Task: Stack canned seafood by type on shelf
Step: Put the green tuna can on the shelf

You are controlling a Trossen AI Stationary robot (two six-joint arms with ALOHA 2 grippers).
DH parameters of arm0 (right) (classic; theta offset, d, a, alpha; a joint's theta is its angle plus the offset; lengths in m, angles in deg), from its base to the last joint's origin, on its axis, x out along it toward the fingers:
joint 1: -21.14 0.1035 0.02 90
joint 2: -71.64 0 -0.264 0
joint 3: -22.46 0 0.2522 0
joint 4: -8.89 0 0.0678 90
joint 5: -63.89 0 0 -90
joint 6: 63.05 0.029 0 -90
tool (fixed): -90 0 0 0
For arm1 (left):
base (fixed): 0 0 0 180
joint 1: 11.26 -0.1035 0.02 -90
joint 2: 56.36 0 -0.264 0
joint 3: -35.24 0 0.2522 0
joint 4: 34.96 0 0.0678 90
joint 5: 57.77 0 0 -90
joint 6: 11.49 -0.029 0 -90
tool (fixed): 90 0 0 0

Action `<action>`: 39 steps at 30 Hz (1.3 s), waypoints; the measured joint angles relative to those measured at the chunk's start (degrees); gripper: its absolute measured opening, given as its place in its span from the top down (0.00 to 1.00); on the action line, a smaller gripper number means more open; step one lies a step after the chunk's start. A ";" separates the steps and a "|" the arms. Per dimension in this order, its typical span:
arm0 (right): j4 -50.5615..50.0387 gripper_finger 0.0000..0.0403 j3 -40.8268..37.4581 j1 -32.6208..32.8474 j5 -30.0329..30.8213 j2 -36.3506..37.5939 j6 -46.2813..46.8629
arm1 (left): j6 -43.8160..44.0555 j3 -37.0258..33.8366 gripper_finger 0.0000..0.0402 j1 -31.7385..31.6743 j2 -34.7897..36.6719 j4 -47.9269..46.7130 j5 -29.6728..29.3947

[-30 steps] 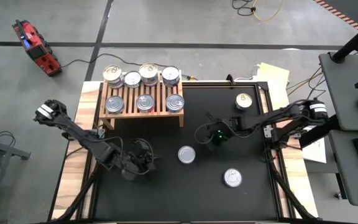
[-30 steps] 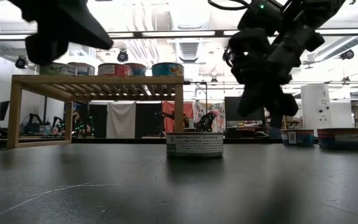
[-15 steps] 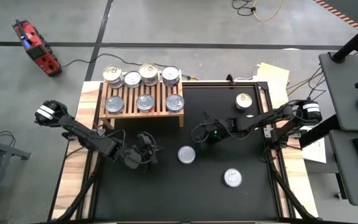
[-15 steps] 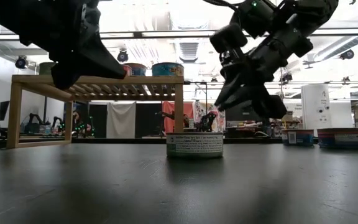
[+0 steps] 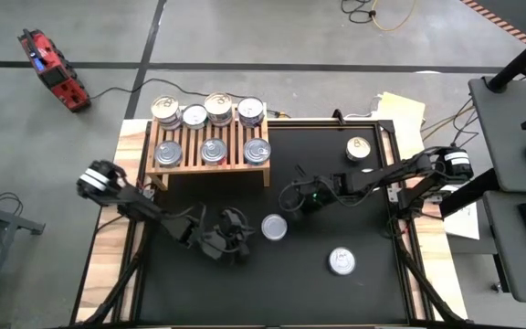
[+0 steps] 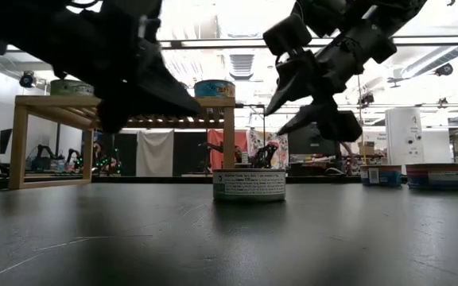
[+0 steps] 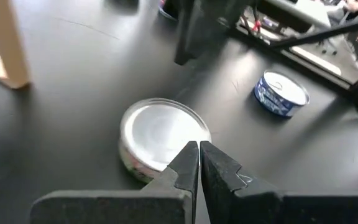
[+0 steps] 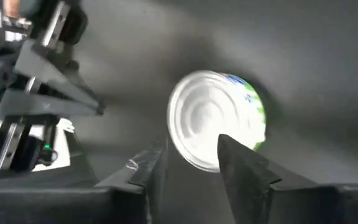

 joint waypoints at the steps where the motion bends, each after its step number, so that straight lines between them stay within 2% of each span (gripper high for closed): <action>1: -1.18 0.65 0.00 0.00 -0.01 0.00 -0.02 | -0.57 1.30 1.00 0.00 -1.65 0.01 0.26; 7: -8.44 0.57 -0.05 0.00 0.02 0.00 -0.19 | -0.54 6.32 1.00 -0.48 -8.08 0.36 0.61; 14: -8.36 0.49 -0.23 -0.02 0.60 0.00 -3.74 | -3.41 4.52 1.00 -2.57 -8.36 6.67 1.01; 20: -8.25 0.47 -0.90 -0.04 2.86 -0.10 -7.52 | -8.55 4.78 1.00 -6.49 -9.67 11.06 10.58; 23: -8.33 0.48 -1.26 -0.04 3.00 -0.95 -8.14 | -10.27 4.82 1.00 -7.81 -11.08 14.53 13.43; 28: -7.85 0.46 -1.36 -0.02 1.62 -3.32 -8.09 | -10.18 4.71 1.00 -8.13 -11.49 15.39 13.30; 39: 1.14 0.40 -1.07 -0.15 -2.33 -8.14 -6.75 | -9.78 4.17 1.00 -8.25 -11.49 14.10 12.52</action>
